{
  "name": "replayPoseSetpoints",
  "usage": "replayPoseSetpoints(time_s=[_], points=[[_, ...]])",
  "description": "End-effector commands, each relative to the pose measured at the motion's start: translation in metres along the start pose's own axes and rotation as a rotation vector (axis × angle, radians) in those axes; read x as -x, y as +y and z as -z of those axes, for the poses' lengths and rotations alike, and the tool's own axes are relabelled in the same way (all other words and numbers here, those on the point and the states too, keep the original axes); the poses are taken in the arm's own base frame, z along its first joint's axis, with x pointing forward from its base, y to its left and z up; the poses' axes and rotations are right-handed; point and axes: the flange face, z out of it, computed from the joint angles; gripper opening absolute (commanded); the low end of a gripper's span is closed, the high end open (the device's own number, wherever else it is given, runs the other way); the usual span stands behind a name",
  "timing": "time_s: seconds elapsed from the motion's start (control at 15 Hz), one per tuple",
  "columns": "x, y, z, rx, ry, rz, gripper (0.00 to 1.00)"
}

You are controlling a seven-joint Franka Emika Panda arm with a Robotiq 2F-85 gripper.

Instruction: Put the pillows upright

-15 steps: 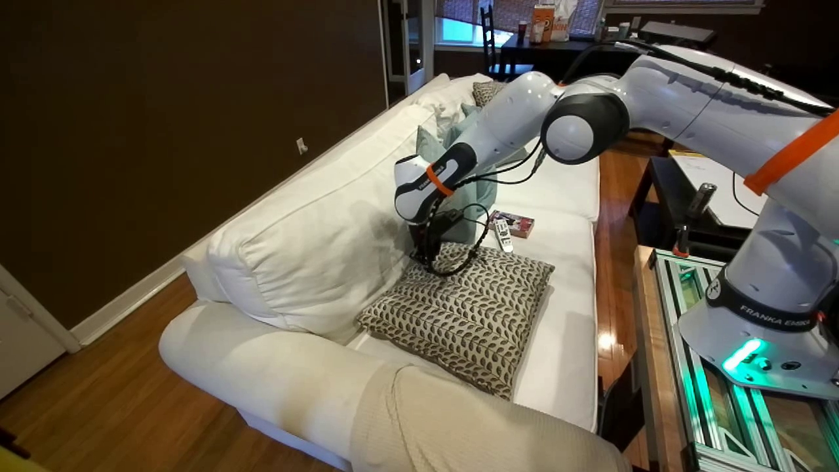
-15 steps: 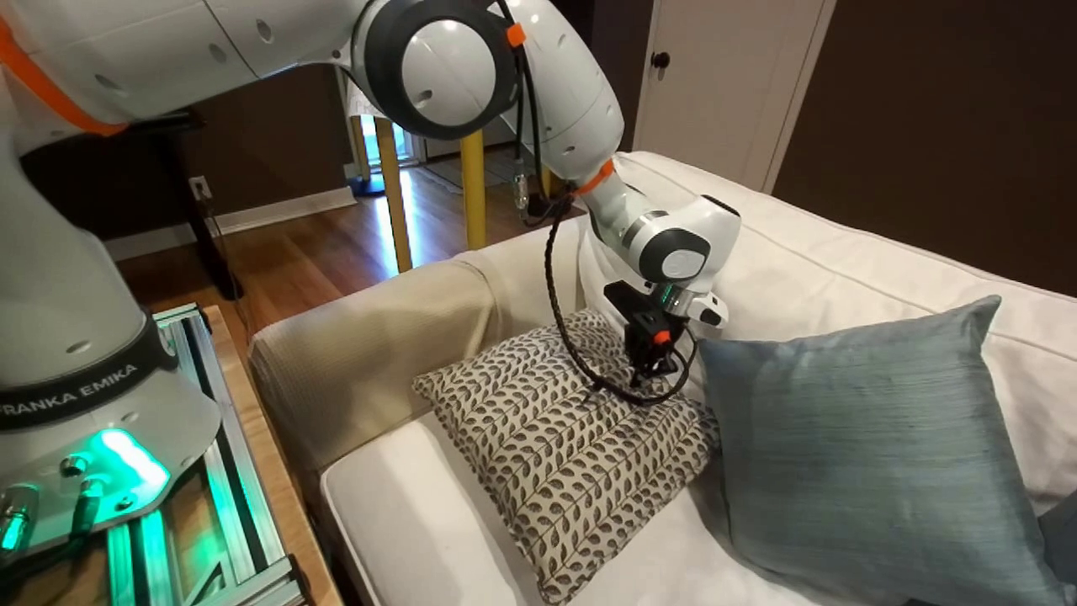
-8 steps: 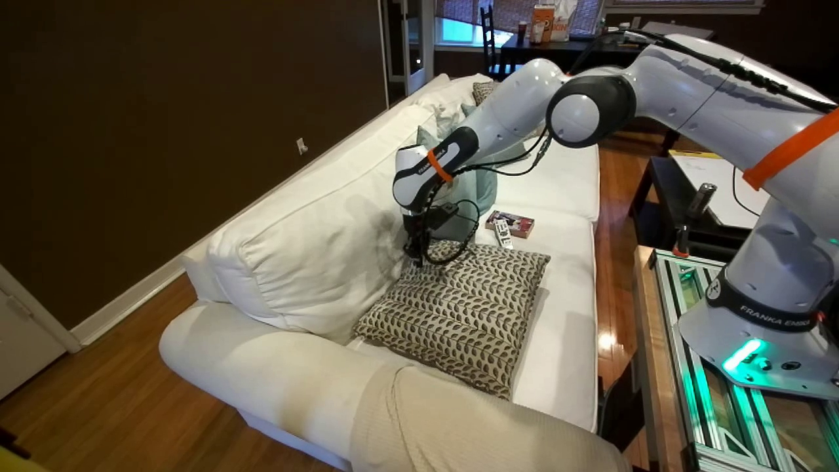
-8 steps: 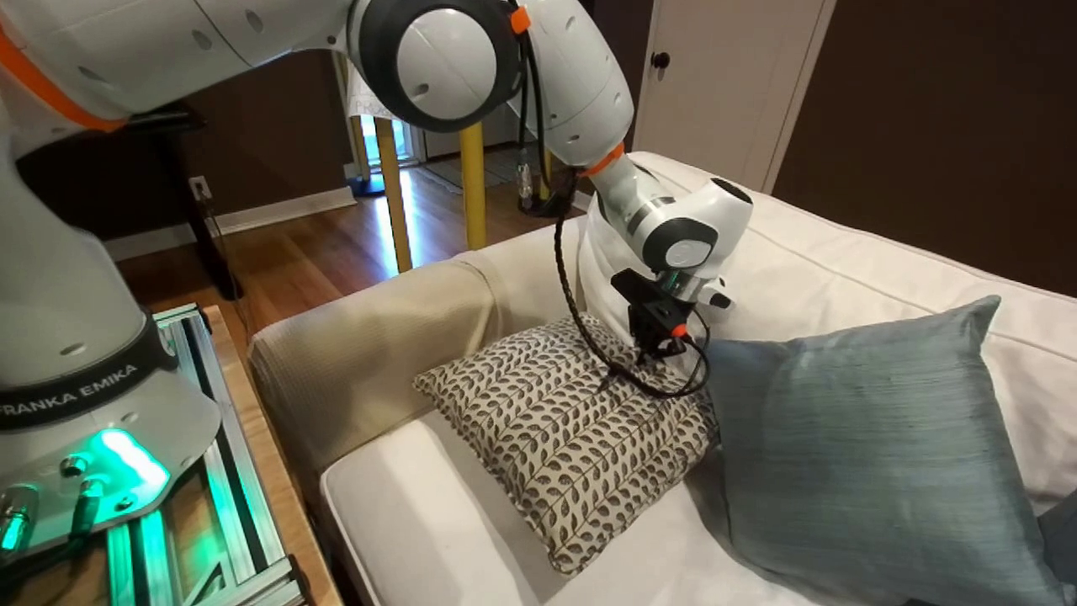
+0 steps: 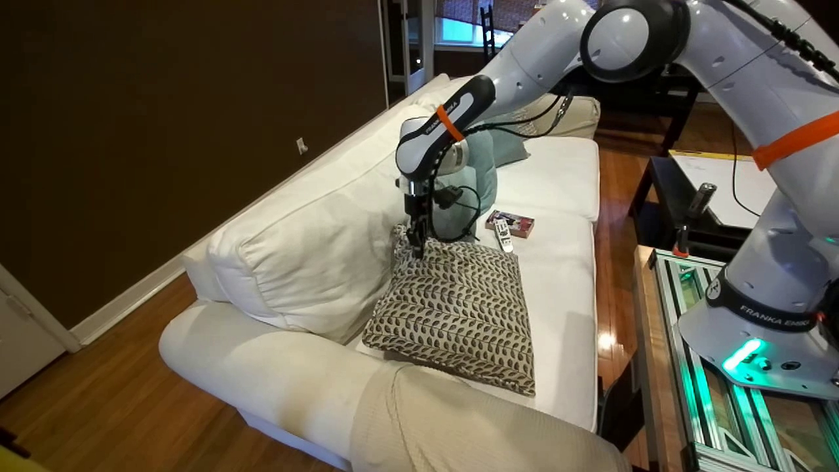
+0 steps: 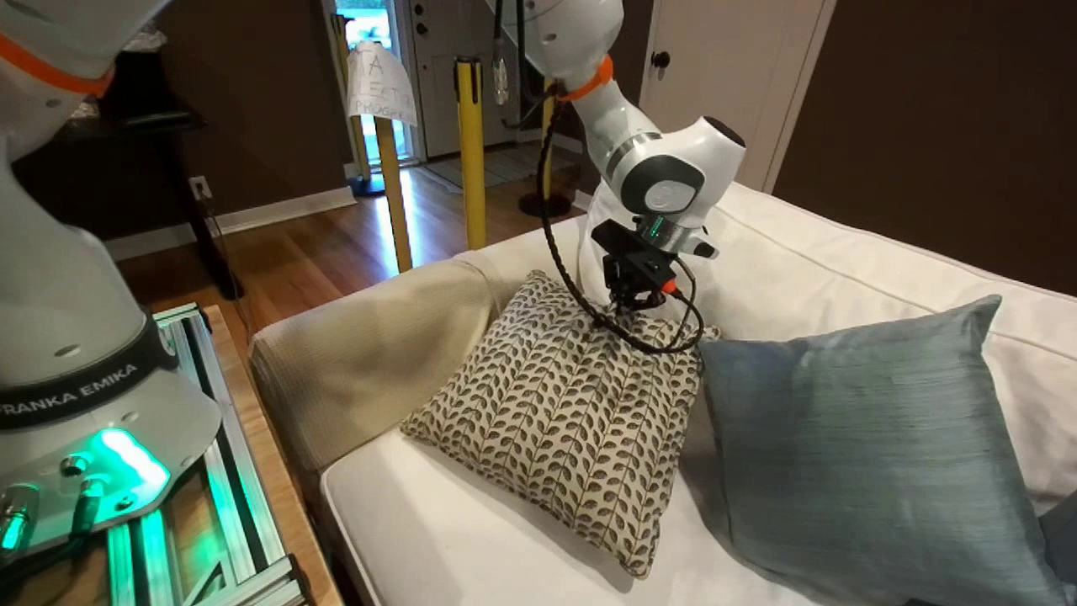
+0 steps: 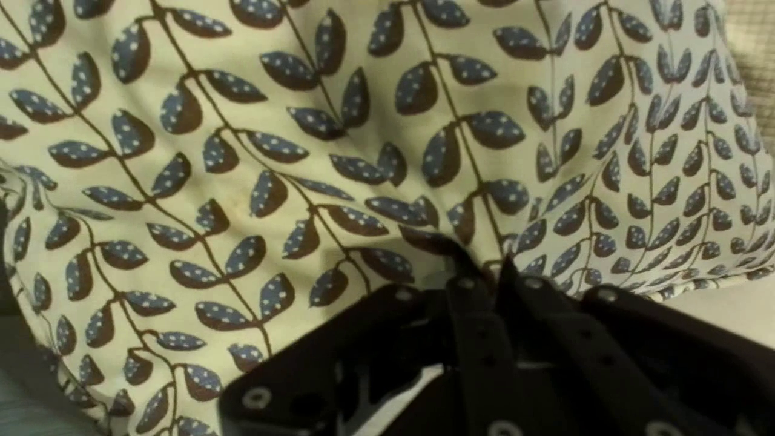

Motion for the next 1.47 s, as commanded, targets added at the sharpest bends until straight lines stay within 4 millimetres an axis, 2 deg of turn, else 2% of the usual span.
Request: replayPoseSetpoints(time_s=[0.0,0.33,0.67,0.87,1.4], points=[[0.033,-0.015,0.041,-0.057,0.02,-0.018,0.02],[0.058,-0.019,0.088,-0.11,0.142,-0.096,0.02],[0.062,-0.011,0.126,-0.193,0.302,-0.278,0.02],[0.06,-0.007,0.132,-0.223,0.369,-0.391,0.02],[0.046,-0.002,0.12,-0.187,0.571,-0.562,0.02]])
